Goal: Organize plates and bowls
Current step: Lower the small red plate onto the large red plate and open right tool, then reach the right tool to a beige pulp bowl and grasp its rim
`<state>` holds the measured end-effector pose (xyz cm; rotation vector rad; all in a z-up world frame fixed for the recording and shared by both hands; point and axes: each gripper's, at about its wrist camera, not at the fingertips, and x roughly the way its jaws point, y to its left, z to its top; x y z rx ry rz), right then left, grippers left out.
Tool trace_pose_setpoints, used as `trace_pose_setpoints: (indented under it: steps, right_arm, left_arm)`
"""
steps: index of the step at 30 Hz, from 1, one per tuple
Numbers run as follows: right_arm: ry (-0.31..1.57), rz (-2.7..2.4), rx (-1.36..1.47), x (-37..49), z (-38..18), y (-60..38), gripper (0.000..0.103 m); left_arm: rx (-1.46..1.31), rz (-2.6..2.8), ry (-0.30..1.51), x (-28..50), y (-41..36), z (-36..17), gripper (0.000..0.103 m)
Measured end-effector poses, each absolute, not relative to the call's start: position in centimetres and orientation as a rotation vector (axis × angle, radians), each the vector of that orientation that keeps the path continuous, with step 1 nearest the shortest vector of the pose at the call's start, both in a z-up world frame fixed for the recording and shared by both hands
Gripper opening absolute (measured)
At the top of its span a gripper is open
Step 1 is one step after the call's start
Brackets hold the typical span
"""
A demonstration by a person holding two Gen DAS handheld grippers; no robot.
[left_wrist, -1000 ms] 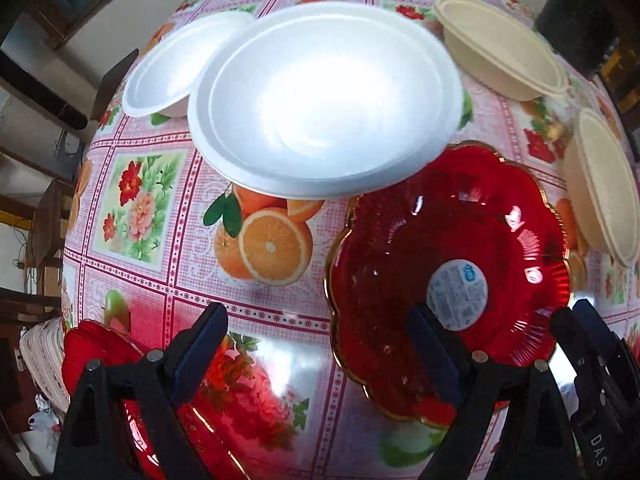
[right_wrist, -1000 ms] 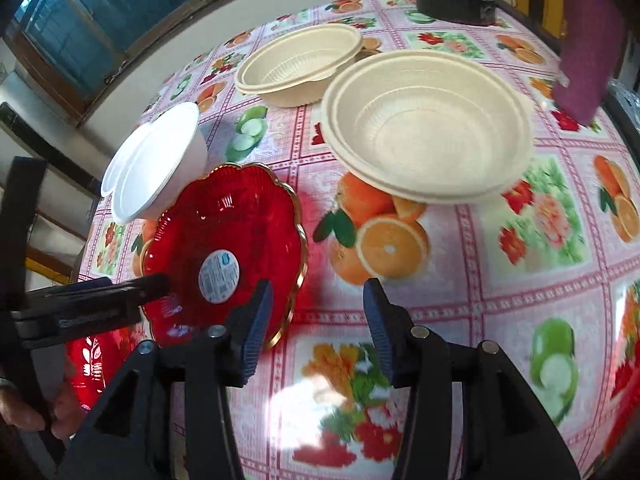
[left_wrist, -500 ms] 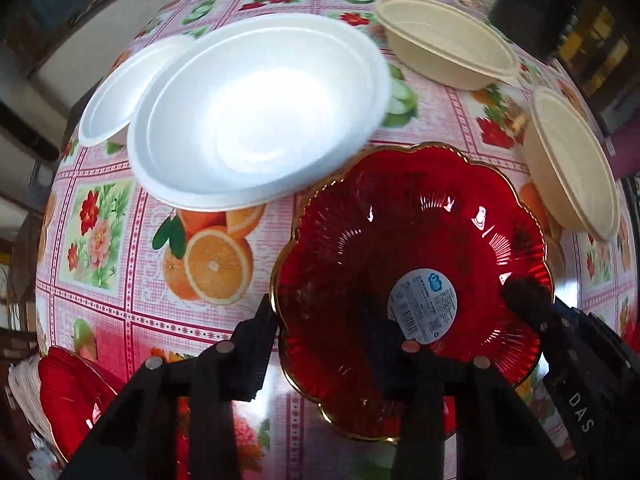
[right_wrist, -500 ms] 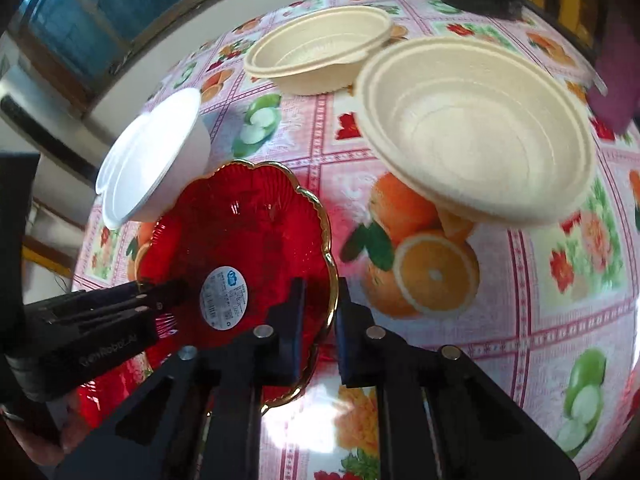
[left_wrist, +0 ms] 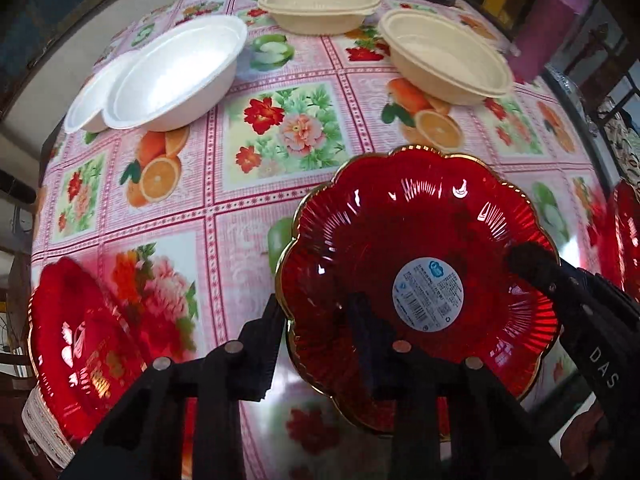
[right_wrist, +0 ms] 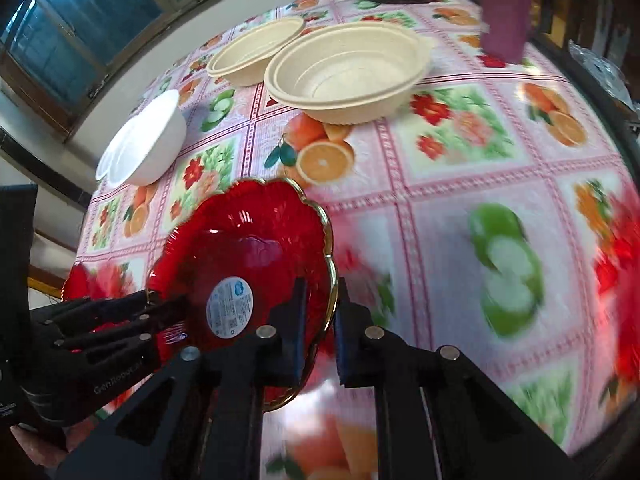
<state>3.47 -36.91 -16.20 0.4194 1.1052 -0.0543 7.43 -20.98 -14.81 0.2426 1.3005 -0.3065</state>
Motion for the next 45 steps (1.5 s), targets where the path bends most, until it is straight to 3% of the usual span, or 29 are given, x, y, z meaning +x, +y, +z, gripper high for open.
trace_pose_setpoints:
  steps: [8,18,23,30,33,35,37,40,45]
  right_arm:
    - [1.017,0.051,0.391,1.8,-12.0,-31.4,0.014]
    - [1.065,0.275,0.215,3.6,-12.4,-17.7,0.014]
    - [1.108,0.316,0.15,4.5,-14.1,-13.3,0.014]
    - [1.126,0.302,0.075,5.1,-14.5,-11.0,0.018]
    - [1.022,0.265,0.043,4.8,-12.7,-11.8,0.02]
    - [0.956,0.244,0.081,4.5,-11.9,-13.6,0.029]
    - [0.938,0.196,0.118,4.2,-12.0,-15.3,0.048]
    - [0.983,0.143,0.182,3.8,-13.2,-17.7,0.05]
    - [1.039,0.063,0.24,2.4,-14.8,-21.0,0.05]
  left_arm:
    - [0.188,-0.213,1.204,5.6,-12.8,-10.1,0.036]
    - [0.059,0.066,1.252,4.0,0.4,-11.6,0.036]
    - [0.058,0.096,1.302,3.6,2.0,-14.2,0.036]
    - [0.033,0.111,1.284,3.2,3.3,-13.4,0.038]
    - [-0.022,0.151,1.219,2.9,4.7,-11.5,0.048]
    - [-0.053,0.18,1.157,2.6,5.3,-10.2,0.063]
    - [-0.066,0.177,1.127,2.5,5.0,-9.3,0.071]
    - [-0.051,0.12,1.116,2.4,3.1,-8.8,0.081]
    - [0.028,0.007,1.14,2.6,-1.5,-9.4,0.083]
